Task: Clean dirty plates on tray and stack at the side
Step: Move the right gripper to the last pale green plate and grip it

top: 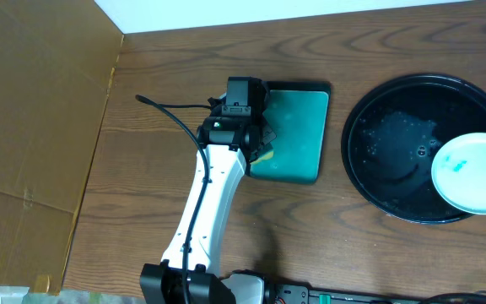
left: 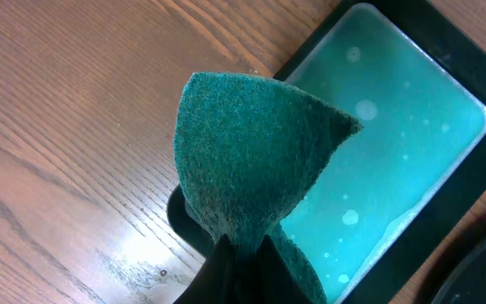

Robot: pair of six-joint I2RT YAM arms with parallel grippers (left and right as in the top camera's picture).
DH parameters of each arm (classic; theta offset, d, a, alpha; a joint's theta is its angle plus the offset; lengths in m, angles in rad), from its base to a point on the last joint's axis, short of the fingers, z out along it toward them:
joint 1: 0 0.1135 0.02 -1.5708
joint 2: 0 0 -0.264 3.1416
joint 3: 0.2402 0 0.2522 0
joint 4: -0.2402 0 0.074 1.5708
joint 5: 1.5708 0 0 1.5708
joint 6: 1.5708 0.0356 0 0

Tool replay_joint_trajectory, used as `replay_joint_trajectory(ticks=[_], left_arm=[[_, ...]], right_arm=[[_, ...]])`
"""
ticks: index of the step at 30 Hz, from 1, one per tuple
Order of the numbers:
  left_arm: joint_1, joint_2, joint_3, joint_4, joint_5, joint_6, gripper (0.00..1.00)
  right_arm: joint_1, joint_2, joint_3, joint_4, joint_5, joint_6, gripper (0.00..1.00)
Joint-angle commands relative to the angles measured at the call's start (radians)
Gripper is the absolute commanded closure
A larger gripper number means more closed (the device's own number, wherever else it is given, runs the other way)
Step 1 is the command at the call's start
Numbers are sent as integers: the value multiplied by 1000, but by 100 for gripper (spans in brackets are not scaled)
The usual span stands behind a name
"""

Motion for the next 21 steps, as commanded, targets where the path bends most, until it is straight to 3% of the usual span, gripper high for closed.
replay_joint_trajectory(ticks=[1,5,21], left_arm=[[3,-2,-14,-1,-6,-4,93],[3,-2,-20,-5,-6,-4,93],[3,-2,-20,-4,-6,-4,93]], right_arm=[[89,16,-20,-133,-8,-16,1],[180,3,-123,-179,174,164,1],[278,2,-530,129,64,212,1]])
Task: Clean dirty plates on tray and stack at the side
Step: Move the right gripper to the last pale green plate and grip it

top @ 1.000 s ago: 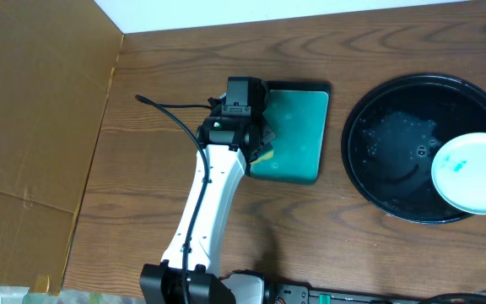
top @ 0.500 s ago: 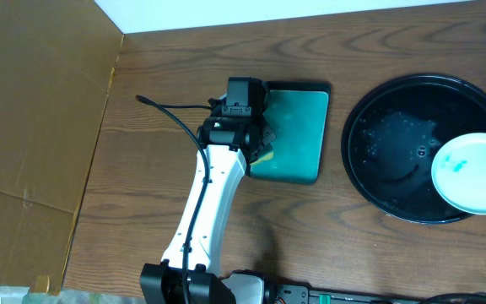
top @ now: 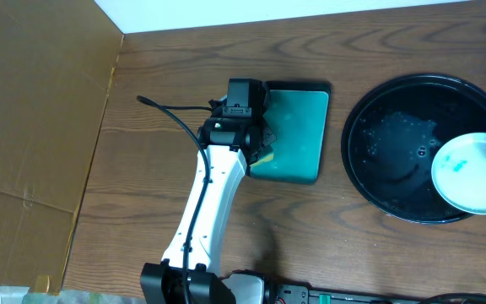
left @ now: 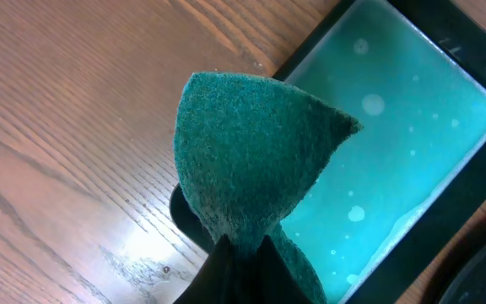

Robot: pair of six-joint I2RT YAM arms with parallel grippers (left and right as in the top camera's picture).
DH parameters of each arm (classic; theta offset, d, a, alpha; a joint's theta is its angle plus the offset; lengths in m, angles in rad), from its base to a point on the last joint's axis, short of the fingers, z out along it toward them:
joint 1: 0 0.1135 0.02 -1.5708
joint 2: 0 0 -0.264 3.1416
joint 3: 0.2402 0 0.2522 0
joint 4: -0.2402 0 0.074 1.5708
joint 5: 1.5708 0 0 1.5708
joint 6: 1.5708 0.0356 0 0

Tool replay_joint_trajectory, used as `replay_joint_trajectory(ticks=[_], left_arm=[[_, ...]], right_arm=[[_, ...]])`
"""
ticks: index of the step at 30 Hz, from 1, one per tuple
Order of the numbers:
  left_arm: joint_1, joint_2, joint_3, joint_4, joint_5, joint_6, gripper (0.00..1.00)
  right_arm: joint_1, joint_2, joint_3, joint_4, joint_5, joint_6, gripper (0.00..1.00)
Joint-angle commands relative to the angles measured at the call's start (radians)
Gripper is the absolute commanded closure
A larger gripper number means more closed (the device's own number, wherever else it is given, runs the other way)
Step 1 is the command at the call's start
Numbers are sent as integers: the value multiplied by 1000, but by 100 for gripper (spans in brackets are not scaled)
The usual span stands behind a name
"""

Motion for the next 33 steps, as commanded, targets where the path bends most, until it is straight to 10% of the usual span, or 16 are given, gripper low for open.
replay_joint_trajectory(ticks=[1,12,20,33], left_arm=[[3,-2,-6,-2,-6,-4,93],[3,-2,-6,6,-6,-4,93],[3,-2,-6,5,-6,-3,93],[3,-2,-6,20,-6,-4,93]], right_arm=[[11,-3,-70,58,-27,20,1],[13,-3,-216,261,-117,-21,7],[12,-3,-221,274,-116,-30,99],[13,-3,-72,296,-225,-213,99]])
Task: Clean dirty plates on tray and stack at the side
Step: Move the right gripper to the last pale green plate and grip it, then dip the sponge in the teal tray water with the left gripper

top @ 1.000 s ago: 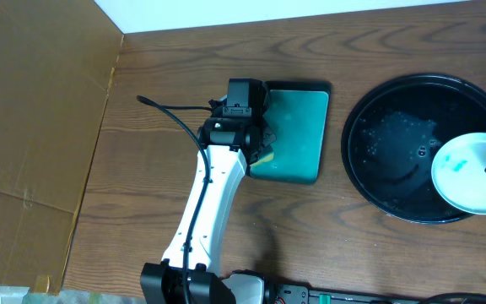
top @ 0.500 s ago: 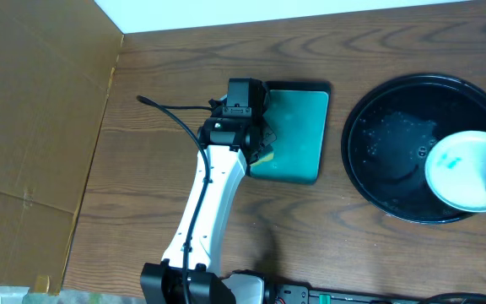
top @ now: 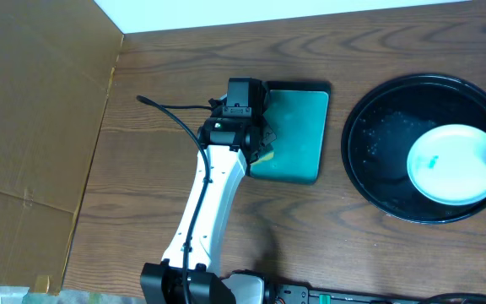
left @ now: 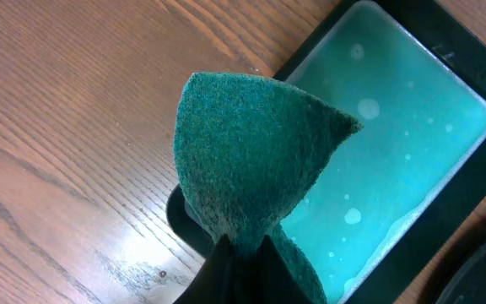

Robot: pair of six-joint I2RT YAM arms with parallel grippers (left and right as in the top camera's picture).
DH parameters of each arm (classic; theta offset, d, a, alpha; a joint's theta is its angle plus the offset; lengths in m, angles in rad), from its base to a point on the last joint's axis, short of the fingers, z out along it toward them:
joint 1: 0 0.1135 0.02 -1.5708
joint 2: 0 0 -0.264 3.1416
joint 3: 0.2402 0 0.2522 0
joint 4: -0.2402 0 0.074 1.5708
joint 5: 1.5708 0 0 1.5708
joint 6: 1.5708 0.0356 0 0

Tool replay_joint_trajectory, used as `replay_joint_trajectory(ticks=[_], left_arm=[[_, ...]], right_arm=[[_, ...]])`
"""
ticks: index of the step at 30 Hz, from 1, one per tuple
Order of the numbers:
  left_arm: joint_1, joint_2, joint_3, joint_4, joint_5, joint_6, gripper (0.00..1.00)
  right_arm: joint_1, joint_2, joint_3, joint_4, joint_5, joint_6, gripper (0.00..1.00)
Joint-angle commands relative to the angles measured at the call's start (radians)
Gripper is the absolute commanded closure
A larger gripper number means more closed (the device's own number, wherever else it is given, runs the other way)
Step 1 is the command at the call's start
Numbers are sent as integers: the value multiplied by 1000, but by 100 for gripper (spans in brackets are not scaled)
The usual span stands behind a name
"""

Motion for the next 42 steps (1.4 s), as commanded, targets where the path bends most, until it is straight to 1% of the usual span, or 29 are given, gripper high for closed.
replay_joint_trajectory(ticks=[1,3,10,16,20,21,22,23,24,25,29,32,37,40,42], left_arm=[[3,-2,-6,8,-6,-4,92],[3,-2,-6,11,-6,-5,93],[3,-2,-6,31,-5,-5,93],[3,-1,-6,33,-5,-5,93],[3,6,-6,33,-5,-5,93],[3,11,-6,33,-5,-4,93],[3,18,-6,33,-5,-4,93],[3,26,-6,34,-5,-4,93],[3,34,-6,34,-5,-4,93],[3,44,-6,34,-5,-4,93],[3,84,-6,46,-5,-3,92],[3,98,-6,68,16,5,93],[2,105,-6,142,192,90,93],[-1,108,-6,168,209,89,93],[-4,124,-6,185,209,89,93]], right_arm=[[9,-3,75,28,-84,-79,99],[13,-3,90,71,-112,-104,99],[68,27,89,232,-137,-114,99],[138,146,89,365,-158,-196,99],[136,222,89,414,-248,-248,99],[132,234,89,415,-248,-248,93],[129,242,89,417,-242,-248,75],[122,247,89,417,-226,-248,54],[116,247,90,417,-204,-248,41],[110,247,90,416,-185,-248,39],[87,246,119,395,-174,-249,39],[82,246,173,344,-175,-266,39],[82,246,309,200,-177,-304,37],[82,246,363,132,-167,-307,35],[82,246,372,100,-142,-307,26]])
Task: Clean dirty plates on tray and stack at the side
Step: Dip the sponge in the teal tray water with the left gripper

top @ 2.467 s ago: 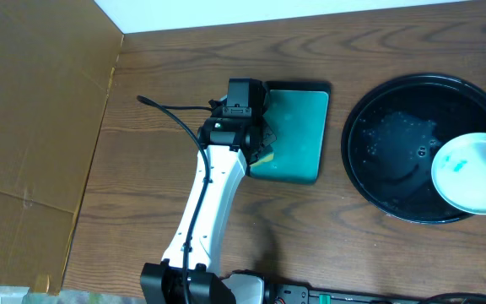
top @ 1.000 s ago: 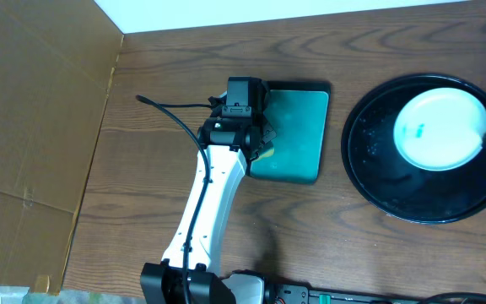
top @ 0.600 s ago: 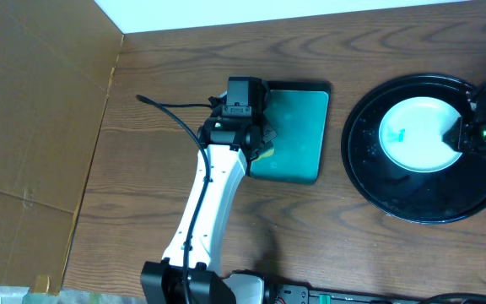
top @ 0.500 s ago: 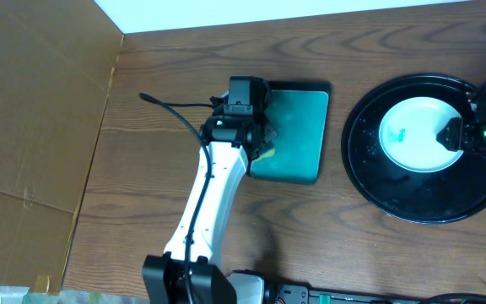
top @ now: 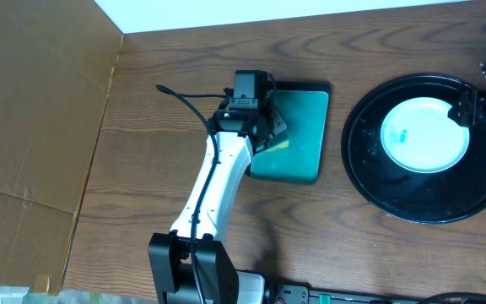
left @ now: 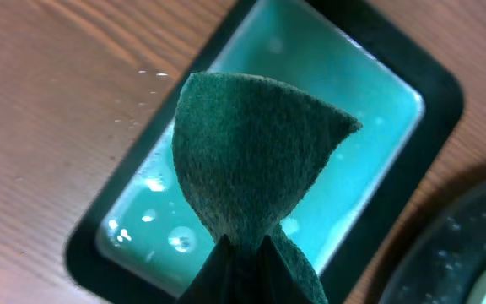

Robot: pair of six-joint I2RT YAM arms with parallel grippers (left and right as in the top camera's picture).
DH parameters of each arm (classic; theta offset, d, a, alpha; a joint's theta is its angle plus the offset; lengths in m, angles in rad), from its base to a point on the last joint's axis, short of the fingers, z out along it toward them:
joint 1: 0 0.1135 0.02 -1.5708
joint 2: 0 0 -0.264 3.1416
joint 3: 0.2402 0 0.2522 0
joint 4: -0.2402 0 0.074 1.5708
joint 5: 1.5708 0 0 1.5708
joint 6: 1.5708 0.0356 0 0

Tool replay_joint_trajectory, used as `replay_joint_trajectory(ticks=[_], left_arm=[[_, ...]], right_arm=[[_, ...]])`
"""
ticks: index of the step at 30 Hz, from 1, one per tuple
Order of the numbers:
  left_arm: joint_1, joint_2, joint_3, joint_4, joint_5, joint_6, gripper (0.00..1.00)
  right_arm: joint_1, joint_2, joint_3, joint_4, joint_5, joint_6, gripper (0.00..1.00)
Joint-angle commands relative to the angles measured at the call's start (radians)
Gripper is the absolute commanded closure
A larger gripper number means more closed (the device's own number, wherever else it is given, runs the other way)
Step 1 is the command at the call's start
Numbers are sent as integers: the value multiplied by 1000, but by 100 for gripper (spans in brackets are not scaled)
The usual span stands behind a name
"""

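Observation:
A white plate (top: 424, 135) with a small teal smear lies in the middle of the round black tray (top: 369, 181). My right gripper (top: 471, 108) sits at the plate's right rim and seems shut on it; its fingers are dark against the tray. My left gripper (left: 243, 253) is shut on a green sponge (left: 256, 160), which stands up from the jaws. It hangs over the rectangular black basin (left: 433, 89) of teal water. From overhead the left gripper (top: 267, 133) is over the basin's (top: 302, 160) left part.
A cardboard wall (top: 32, 127) runs along the table's left side. A black cable (top: 184, 97) loops off the left arm. The round tray's edge (left: 458, 245) shows at the lower right of the left wrist view.
My left gripper moved right with the sponge, from the basin's left edge to over the water. The plate shifted left and up to the tray's middle, with the right gripper now at its upper right rim.
My left gripper held the sponge beside the basin's left edge through all earlier moments. The plate sat at the tray's right edge, then the right gripper appeared at it, then the plate lay further in. Now it lies mid-tray and the sponge is over the basin.

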Motion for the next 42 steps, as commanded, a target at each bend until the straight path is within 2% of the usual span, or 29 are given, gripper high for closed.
replay_joint_trajectory(ticks=[1,7,13,22,30,42], left_arm=[[-4,33,-5,21,43,28,92],[-5,191,-5,80,43,29,93],[-5,295,-5,169,43,29,93],[-5,340,-5,235,6,52,93],[-8,275,-5,216,5,70,93],[-16,419,-5,227,2,70,93]], right_arm=[[-5,-1,21,-40,48,-24,22],[-5,27,20,-103,183,-24,24],[-2,50,20,-93,191,-32,24],[13,98,19,-75,188,-46,23],[39,187,19,-45,183,-62,22],[55,213,19,-32,183,-62,22]])
